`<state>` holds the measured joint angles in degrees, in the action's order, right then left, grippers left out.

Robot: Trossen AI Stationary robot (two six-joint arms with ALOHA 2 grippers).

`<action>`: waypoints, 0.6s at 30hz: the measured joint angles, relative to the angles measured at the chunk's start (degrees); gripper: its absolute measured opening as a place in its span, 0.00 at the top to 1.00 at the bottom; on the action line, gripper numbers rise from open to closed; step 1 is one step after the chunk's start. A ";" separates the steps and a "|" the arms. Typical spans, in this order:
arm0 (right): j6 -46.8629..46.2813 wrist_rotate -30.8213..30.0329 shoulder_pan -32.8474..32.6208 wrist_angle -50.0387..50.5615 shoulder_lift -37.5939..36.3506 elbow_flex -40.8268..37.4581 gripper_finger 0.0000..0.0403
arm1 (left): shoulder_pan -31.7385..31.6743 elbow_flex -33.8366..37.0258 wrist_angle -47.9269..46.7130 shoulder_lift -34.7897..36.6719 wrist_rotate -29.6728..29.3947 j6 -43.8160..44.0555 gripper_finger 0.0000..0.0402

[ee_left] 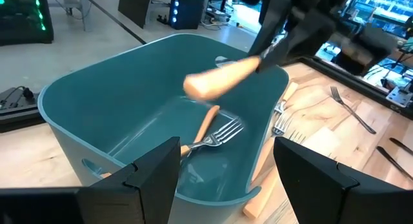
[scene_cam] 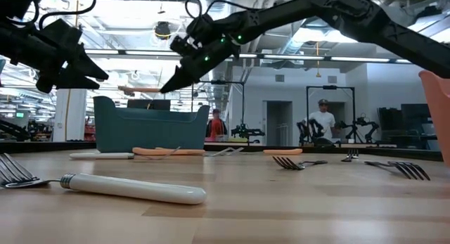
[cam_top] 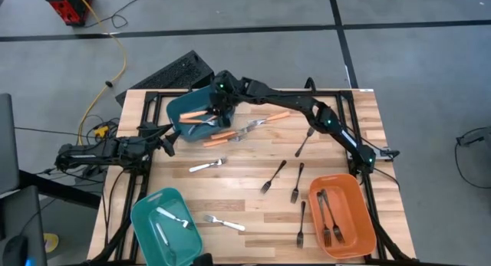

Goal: Sort silverware by color (type)
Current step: Put the orange fork into the blue bin

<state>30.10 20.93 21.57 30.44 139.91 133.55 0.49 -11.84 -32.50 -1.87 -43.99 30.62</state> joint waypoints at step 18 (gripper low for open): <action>-20.71 11.29 3.23 -4.85 -0.27 -0.08 0.84 | 0.00 0.00 -0.10 0.00 -0.24 -0.03 0.42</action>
<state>9.38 32.21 24.80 25.59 139.64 133.47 0.49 -11.84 -32.60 -1.87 -44.23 30.59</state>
